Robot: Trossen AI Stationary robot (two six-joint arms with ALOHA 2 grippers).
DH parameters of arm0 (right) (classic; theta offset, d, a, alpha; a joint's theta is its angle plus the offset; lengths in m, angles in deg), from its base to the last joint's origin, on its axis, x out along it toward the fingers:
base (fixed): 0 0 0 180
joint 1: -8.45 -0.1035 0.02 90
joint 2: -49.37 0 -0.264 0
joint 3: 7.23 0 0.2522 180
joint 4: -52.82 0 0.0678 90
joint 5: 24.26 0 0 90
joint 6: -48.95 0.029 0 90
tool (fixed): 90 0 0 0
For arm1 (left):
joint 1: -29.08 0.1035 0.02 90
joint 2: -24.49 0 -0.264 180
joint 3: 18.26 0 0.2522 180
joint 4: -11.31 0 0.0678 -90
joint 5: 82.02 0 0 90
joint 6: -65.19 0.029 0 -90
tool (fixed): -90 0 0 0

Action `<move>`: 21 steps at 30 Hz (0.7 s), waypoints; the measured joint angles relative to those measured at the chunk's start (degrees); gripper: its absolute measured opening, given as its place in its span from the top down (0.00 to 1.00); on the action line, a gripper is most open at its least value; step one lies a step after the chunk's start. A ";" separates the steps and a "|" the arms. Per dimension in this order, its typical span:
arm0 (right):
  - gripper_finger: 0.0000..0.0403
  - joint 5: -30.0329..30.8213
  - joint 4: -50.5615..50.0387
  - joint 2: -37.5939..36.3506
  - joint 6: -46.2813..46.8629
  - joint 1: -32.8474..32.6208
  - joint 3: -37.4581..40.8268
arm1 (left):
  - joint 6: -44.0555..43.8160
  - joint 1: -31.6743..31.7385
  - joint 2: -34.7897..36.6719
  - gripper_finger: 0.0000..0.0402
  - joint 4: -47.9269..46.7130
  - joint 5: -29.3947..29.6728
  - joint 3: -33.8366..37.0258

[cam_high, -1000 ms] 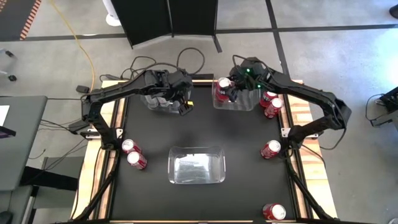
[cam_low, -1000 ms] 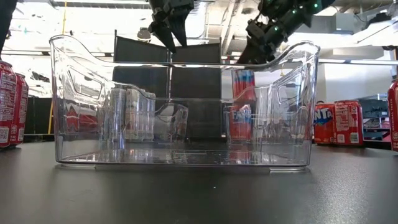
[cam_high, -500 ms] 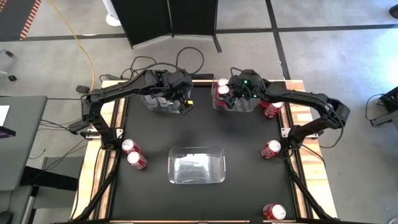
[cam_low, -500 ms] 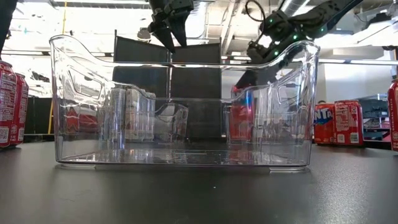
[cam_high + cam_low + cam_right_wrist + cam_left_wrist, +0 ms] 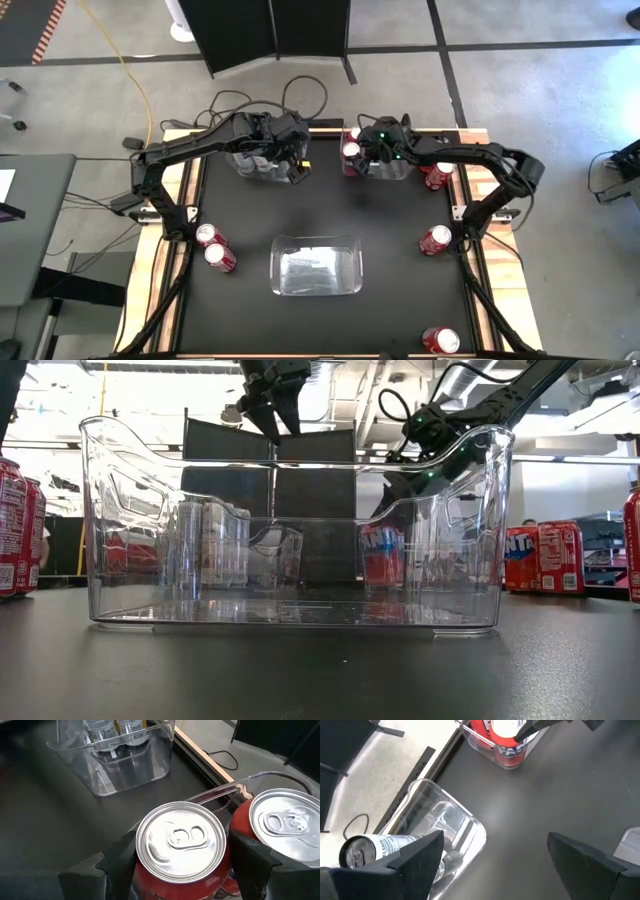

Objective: Sort soda cans
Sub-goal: Put the top left red soda can into the top right transparent bin

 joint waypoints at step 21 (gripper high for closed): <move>0.23 0.00 -0.61 0.10 -0.94 0.19 0.05 | -0.09 1.03 0.00 0.12 -0.35 0.11 0.00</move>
